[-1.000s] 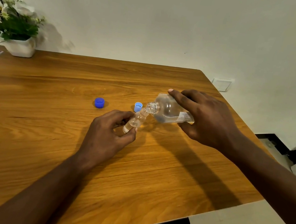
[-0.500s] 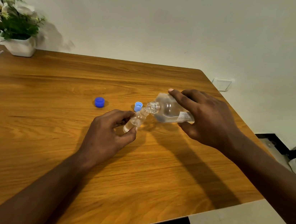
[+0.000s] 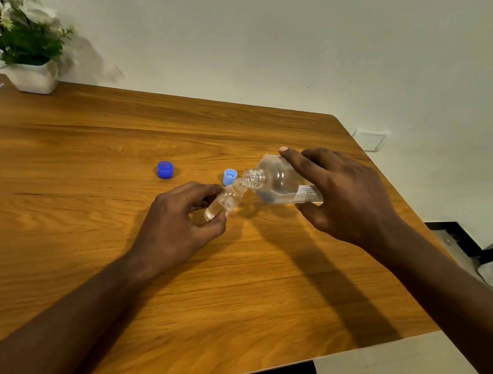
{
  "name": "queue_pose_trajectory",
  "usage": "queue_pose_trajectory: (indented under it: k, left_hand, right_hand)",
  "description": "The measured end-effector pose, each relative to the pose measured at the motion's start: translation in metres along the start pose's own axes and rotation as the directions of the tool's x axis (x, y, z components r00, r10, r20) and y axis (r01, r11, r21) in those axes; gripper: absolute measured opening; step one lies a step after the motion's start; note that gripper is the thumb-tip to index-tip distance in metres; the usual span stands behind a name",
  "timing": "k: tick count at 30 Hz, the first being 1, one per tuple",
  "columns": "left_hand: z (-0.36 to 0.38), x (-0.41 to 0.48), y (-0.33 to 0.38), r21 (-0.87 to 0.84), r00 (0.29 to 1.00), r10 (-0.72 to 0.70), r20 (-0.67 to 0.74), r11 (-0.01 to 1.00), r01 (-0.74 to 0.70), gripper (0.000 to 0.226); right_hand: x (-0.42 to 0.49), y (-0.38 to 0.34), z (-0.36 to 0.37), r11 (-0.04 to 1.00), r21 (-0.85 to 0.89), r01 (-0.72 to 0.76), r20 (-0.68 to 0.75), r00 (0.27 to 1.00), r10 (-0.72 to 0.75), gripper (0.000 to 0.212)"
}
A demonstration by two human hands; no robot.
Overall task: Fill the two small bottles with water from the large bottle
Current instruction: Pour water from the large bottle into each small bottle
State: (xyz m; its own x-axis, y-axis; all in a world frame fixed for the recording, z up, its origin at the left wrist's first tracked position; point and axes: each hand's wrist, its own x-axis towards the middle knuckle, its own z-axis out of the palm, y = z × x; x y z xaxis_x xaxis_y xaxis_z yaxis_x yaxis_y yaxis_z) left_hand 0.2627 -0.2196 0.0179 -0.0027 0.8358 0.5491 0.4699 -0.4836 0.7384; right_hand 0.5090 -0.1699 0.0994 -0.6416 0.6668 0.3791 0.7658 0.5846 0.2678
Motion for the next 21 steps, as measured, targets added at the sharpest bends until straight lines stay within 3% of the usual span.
queue_pose_trajectory:
  k: [21]
  left_hand:
    - [-0.0002, 0.0006, -0.0002, 0.014, 1.0, -0.005, -0.009, 1.0, 0.006, 0.036]
  right_hand:
    - [0.0018, 0.001, -0.0002, 1.0, 0.009, 0.006, 0.002, 1.0, -0.006, 0.079]
